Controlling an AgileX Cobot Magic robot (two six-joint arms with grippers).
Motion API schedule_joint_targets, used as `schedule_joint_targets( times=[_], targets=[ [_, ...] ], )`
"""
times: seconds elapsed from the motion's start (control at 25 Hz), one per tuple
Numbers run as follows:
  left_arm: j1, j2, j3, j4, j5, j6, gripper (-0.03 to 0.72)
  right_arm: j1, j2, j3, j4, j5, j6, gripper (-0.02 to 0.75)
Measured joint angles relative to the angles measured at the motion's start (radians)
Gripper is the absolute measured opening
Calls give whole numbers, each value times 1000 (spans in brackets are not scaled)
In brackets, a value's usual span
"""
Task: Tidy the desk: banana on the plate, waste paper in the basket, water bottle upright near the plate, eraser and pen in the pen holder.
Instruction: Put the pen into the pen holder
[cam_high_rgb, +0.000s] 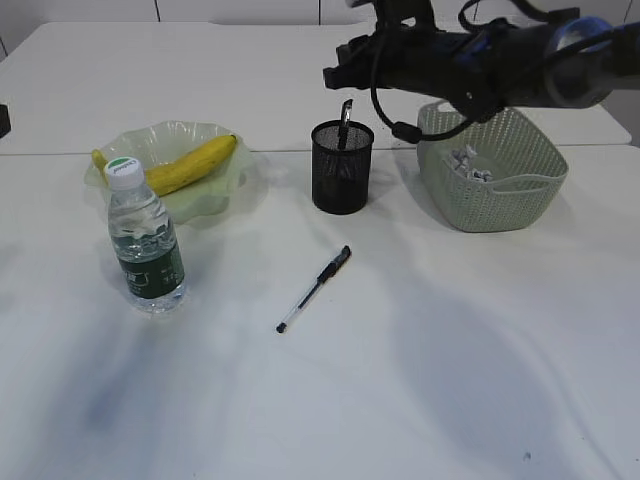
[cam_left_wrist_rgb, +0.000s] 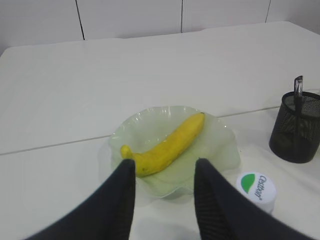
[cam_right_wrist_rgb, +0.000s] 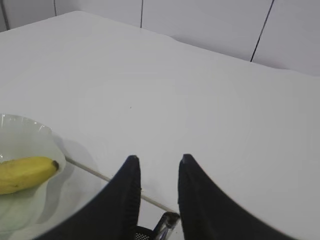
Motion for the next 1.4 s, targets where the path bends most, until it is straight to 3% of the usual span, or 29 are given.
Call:
schedule_joint_targets(
  times=[0.48,0.8,1.24,1.4],
  targets=[
    [0,27,0,0,-183,43,276,4,-158,0,6,215,118,200],
    [0,27,0,0,-234,50,276,61,-231,0,20,502,126,200],
    [0,27,0,0,-234,53,276,83,-292,0,217,745,130,200],
    [0,27,0,0,-236,53,276,83,-292,0,241,800,130,200]
  ],
)
